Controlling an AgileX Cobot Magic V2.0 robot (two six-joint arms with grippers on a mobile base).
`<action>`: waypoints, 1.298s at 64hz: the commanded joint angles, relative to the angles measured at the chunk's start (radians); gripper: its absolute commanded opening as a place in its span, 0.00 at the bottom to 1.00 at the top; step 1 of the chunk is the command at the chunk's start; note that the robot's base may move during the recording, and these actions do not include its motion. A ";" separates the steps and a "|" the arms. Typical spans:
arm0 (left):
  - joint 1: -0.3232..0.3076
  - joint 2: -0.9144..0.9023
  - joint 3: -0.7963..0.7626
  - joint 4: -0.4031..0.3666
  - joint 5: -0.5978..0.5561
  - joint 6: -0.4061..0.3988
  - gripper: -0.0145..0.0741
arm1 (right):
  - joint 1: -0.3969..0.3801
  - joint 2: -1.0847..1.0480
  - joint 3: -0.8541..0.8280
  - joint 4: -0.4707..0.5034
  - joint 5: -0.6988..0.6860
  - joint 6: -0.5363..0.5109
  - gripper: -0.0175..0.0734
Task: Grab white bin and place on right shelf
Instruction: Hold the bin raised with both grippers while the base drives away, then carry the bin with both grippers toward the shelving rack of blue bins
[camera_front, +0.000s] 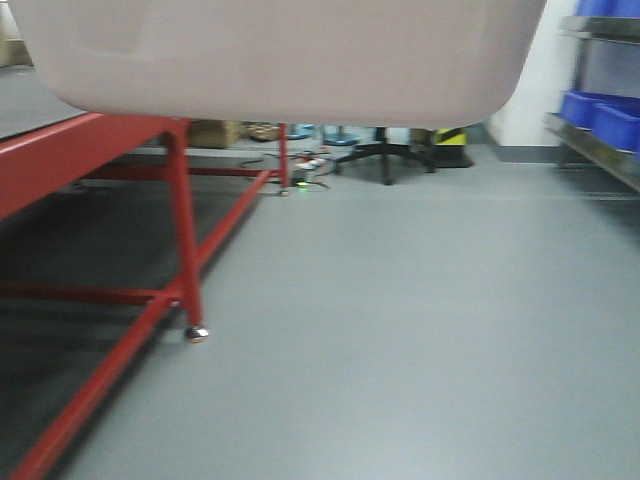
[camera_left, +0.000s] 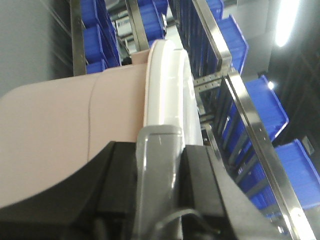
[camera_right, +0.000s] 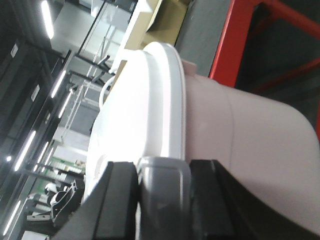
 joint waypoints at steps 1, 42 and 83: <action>-0.039 -0.033 -0.036 -0.056 0.318 0.008 0.02 | 0.033 -0.034 -0.042 0.088 0.187 -0.012 0.27; -0.039 -0.033 -0.036 -0.056 0.318 0.008 0.02 | 0.033 -0.034 -0.042 0.088 0.187 -0.012 0.27; -0.039 -0.033 -0.036 -0.056 0.318 0.008 0.02 | 0.033 -0.034 -0.042 0.088 0.187 -0.012 0.27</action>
